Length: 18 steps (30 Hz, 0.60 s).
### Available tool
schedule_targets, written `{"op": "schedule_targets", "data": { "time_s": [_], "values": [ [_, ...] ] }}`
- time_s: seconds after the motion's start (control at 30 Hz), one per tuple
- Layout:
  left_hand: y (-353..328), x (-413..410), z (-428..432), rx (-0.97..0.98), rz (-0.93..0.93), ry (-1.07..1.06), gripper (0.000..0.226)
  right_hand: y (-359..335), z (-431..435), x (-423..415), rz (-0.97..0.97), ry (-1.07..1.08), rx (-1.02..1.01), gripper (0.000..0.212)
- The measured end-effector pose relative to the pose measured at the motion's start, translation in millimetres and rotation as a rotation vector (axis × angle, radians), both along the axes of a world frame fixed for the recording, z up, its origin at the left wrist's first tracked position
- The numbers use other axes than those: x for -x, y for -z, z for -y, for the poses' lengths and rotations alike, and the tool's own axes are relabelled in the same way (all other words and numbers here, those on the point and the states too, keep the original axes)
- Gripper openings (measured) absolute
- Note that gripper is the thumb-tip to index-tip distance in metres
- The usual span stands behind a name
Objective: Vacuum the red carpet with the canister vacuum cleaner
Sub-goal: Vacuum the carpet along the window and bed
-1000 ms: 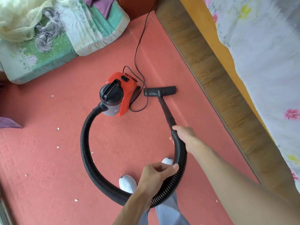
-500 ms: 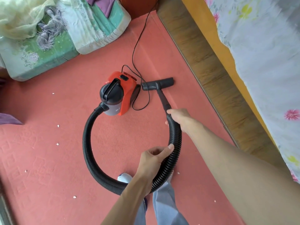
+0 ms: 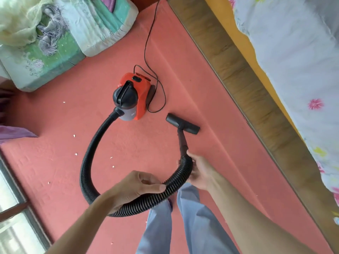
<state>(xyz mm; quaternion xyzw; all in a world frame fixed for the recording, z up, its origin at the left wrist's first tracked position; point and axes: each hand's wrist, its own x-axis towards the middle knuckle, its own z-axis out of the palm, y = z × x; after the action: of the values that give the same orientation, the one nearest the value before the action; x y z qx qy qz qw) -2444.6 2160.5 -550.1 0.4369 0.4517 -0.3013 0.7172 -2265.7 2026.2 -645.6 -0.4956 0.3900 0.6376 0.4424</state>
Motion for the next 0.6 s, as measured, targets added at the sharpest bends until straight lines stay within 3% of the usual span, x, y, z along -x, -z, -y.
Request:
{"op": "schedule_targets", "data": {
  "time_s": [0.17,0.33,0.47,0.6],
  "values": [
    [-13,4,-3,-0.14,0.024,0.071,0.027,-1,-4,32,-0.005,0.376,0.016,0.03],
    [-13,10,5,-0.278,0.098,0.304,0.043,0,-6,49,0.096,0.383,0.074,0.024],
    [-9,32,-14,-0.305,0.141,0.398,0.02,-25,-12,75,0.071,0.406,0.092,0.026],
    [-7,64,-45,-0.258,0.176,0.539,0.022,-41,-16,128,0.082,0.564,0.109,0.024]
  ]
}}
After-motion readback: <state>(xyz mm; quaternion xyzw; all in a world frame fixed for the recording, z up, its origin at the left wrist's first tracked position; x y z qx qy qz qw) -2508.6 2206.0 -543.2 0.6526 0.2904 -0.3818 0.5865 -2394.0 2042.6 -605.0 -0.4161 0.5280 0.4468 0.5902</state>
